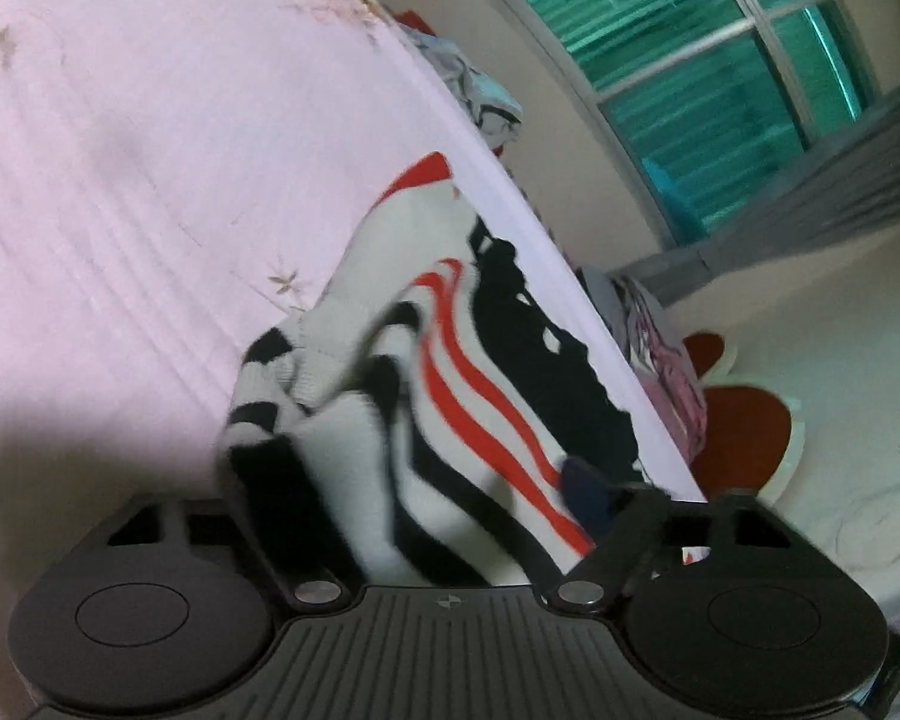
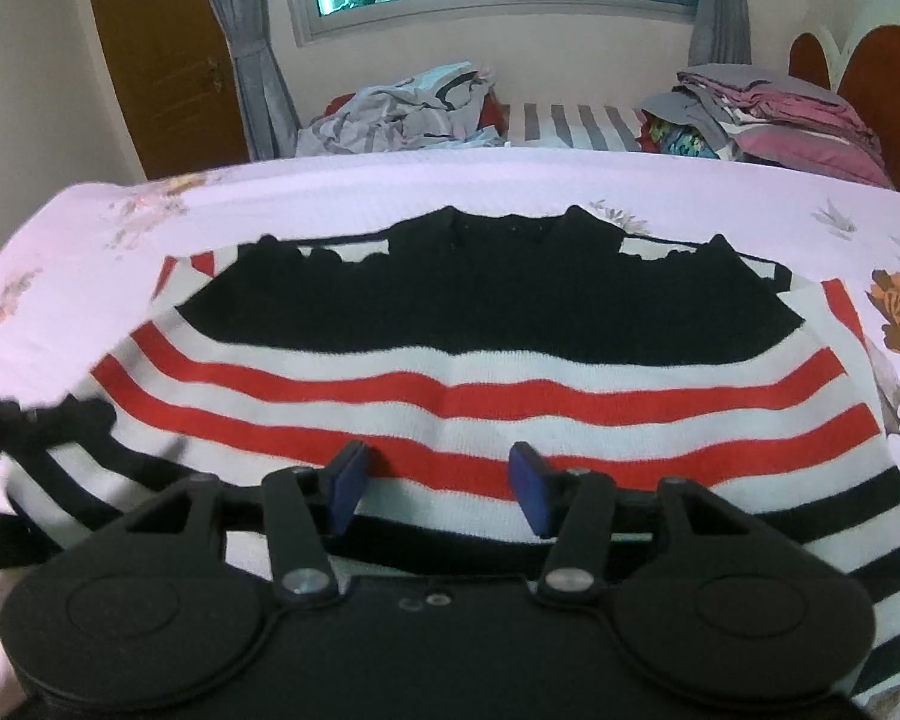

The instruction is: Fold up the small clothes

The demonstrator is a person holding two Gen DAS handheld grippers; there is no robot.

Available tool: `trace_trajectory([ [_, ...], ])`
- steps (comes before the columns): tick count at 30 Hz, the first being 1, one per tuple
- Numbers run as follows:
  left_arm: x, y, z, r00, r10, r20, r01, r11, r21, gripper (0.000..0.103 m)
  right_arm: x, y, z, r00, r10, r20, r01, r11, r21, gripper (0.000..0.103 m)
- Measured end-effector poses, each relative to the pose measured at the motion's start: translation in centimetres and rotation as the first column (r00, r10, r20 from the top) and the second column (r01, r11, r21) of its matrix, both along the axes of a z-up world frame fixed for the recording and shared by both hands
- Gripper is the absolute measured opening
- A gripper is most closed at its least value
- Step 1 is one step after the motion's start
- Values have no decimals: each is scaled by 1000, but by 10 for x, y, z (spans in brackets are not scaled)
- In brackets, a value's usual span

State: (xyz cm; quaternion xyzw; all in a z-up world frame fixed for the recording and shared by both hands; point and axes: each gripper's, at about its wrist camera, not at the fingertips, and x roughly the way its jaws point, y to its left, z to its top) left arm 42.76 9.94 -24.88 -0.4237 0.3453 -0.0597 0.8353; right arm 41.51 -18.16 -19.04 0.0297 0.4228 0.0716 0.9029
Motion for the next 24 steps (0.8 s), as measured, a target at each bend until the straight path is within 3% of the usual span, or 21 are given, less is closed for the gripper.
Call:
trace_trajectory([
  [3, 3, 3, -9, 999, 46, -5, -46, 999, -13, 36, -5, 11, -3, 1000, 8, 29, -6, 998, -63, 53],
  [6, 7, 3, -16, 997, 72, -19, -73, 997, -31, 24, -7, 13, -6, 999, 16, 47, -13, 997, -79, 54],
  [12, 8, -7, -8, 996, 84, -5, -84, 996, -14, 16, -8, 6, -5, 998, 34, 59, -30, 998, -57, 55],
  [16, 4, -9, 8, 995, 88, 41, -90, 995, 44, 15, -7, -2, -2, 996, 70, 53, -69, 998, -13, 56],
  [19, 2, -20, 29, 993, 80, 82, -86, 993, 79, 15, -9, -18, 8, 996, 50, 68, -55, 995, 80, 57],
  [24, 10, -55, 75, 982, -19, 189, -12, 987, 162, 15, -16, -50, 15, 998, 32, 61, -39, 992, 123, 57],
])
